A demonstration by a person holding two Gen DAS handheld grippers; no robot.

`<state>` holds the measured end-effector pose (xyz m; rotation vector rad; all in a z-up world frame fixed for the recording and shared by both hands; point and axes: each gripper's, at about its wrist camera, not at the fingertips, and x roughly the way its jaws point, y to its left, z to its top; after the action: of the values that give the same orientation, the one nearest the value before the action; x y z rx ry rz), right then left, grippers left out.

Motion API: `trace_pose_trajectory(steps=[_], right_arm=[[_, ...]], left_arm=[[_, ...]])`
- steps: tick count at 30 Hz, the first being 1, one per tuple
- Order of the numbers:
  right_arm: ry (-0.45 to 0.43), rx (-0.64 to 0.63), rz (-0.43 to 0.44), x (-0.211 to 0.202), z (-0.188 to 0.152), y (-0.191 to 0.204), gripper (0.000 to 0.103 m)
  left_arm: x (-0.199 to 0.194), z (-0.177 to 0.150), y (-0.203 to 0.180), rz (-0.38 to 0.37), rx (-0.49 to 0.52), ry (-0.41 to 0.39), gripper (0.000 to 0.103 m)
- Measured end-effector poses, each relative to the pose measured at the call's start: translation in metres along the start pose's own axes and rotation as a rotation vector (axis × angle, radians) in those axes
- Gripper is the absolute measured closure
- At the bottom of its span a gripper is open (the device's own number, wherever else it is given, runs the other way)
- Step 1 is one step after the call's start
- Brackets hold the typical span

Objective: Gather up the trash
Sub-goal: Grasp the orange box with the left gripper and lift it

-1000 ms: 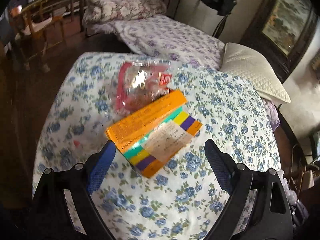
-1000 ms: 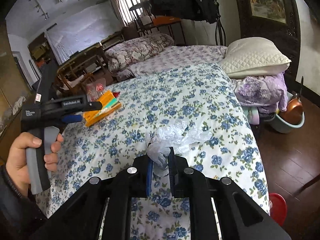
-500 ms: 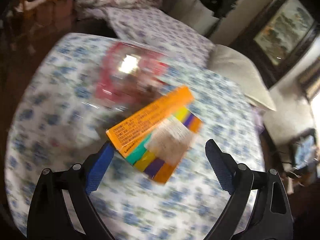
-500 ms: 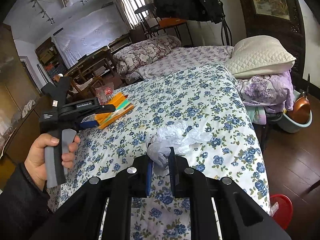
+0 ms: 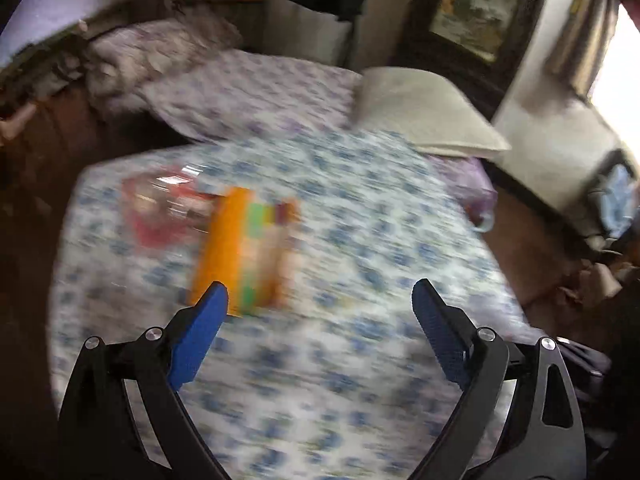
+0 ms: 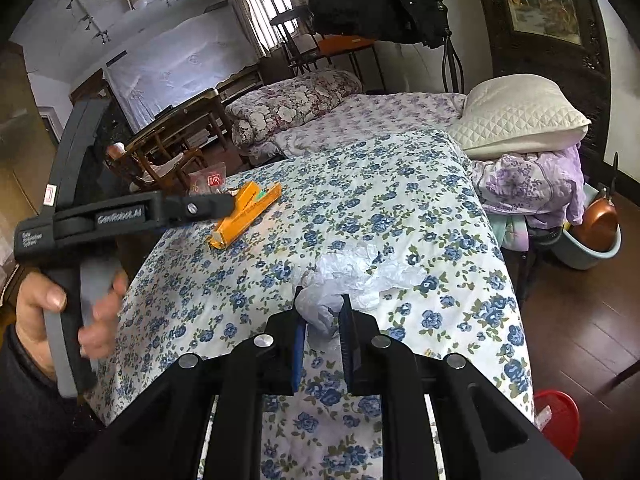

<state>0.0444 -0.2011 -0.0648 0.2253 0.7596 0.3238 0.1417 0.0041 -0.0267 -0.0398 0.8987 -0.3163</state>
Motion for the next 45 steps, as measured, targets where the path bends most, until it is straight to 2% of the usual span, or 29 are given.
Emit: trace_pose_trajectory(steps=[5, 9, 21, 23, 25, 26, 28, 36, 39, 45], right_arm=[[0.006, -0.002, 0.006, 0.002, 0.0, 0.001, 0.087], [0.013, -0.002, 0.006, 0.005, 0.0, 0.001, 0.087], [0.035, -0.005, 0.005, 0.013, -0.003, 0.003, 0.086], [0.035, -0.007, 0.002, 0.013, -0.004, 0.003, 0.086], [0.038, -0.009, -0.001, 0.015, -0.005, 0.004, 0.086], [0.039, -0.012, -0.002, 0.015, -0.005, 0.004, 0.086], [0.038, -0.015, -0.003, 0.014, -0.004, 0.004, 0.086], [0.025, -0.028, -0.02, 0.009, -0.001, 0.0, 0.088], [0.028, -0.018, -0.029, 0.007, -0.001, -0.006, 0.088], [0.013, 0.03, -0.062, -0.017, 0.001, -0.028, 0.088]], left_arm=[[0.03, 0.002, 0.042, 0.069, -0.104, 0.033, 0.014], [0.053, 0.001, 0.046, 0.106, -0.089, 0.072, 0.014], [0.084, 0.007, 0.034, 0.16, -0.048, 0.078, 0.015], [0.086, 0.008, 0.028, 0.179, -0.022, 0.074, 0.023], [0.087, 0.007, 0.022, 0.214, 0.013, 0.074, 0.036], [0.086, 0.006, 0.02, 0.201, 0.021, 0.071, 0.042], [0.083, 0.006, 0.018, 0.195, 0.018, 0.083, 0.046], [0.057, -0.001, -0.009, 0.147, 0.058, 0.065, 0.048], [0.042, -0.002, -0.029, 0.099, 0.05, 0.047, 0.048], [0.018, -0.007, -0.079, -0.056, 0.015, 0.02, 0.048]])
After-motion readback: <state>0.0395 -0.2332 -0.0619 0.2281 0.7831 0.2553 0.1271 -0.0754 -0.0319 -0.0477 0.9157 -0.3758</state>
